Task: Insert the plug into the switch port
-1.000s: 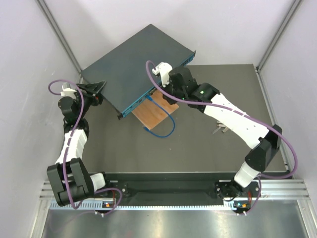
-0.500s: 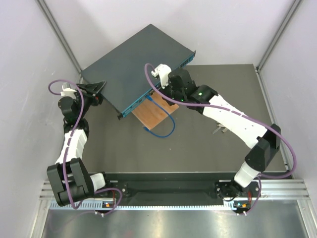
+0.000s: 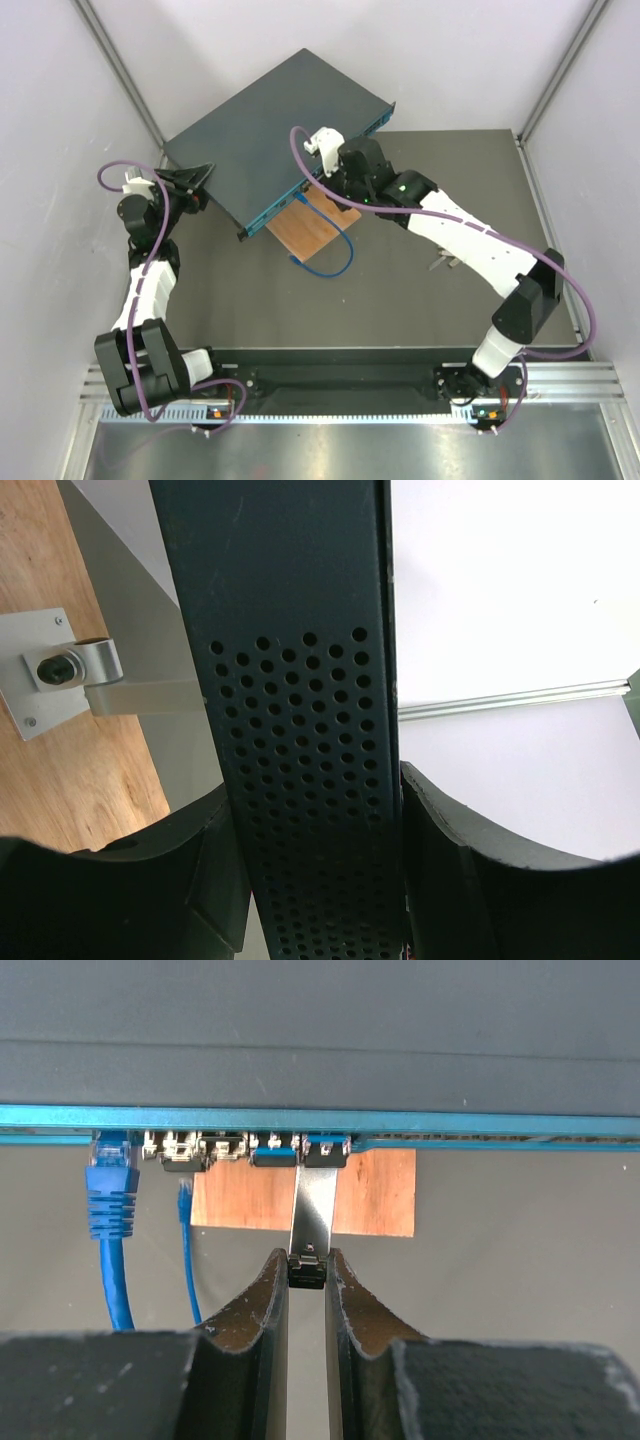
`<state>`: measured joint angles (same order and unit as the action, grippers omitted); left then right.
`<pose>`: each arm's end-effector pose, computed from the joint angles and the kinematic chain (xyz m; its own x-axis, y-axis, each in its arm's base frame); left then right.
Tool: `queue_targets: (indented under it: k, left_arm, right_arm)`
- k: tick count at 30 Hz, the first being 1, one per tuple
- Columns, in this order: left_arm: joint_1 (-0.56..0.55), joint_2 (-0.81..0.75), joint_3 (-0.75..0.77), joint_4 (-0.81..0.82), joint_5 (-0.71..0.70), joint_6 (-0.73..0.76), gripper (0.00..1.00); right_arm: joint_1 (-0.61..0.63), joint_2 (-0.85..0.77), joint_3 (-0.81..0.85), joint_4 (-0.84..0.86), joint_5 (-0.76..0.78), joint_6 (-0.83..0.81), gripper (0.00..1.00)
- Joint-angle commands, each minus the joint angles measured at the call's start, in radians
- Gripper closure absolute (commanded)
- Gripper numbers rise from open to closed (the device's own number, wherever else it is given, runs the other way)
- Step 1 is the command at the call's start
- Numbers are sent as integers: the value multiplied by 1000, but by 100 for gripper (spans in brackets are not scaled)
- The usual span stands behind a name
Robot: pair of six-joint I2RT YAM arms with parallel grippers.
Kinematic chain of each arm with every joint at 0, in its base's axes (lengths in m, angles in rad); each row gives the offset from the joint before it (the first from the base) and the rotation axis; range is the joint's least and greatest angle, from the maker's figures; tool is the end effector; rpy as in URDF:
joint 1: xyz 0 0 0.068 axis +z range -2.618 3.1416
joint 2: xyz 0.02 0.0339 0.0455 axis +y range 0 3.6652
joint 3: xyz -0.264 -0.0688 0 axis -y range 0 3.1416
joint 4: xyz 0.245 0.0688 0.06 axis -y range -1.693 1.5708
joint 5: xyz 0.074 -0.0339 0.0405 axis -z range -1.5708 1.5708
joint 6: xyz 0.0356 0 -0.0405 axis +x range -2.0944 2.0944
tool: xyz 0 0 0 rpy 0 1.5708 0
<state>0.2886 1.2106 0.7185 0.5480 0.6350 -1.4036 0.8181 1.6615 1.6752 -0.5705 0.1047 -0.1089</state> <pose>0.2684 0.0577 0.3034 -0.3250 -0.9246 -0.1988 0.1092 0.1722 -0.9790 0.2631 0.2755 0.3819 -0.2868 -0.4644 -0.8379 -0.7005 0.6983 -0.1472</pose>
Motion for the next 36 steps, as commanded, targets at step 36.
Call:
queue_targets:
  k: [36]
  left_arm:
    - [-78,55,44,-120,178,137,100]
  right_arm:
    - [23,115,239,132,-92,-41,100]
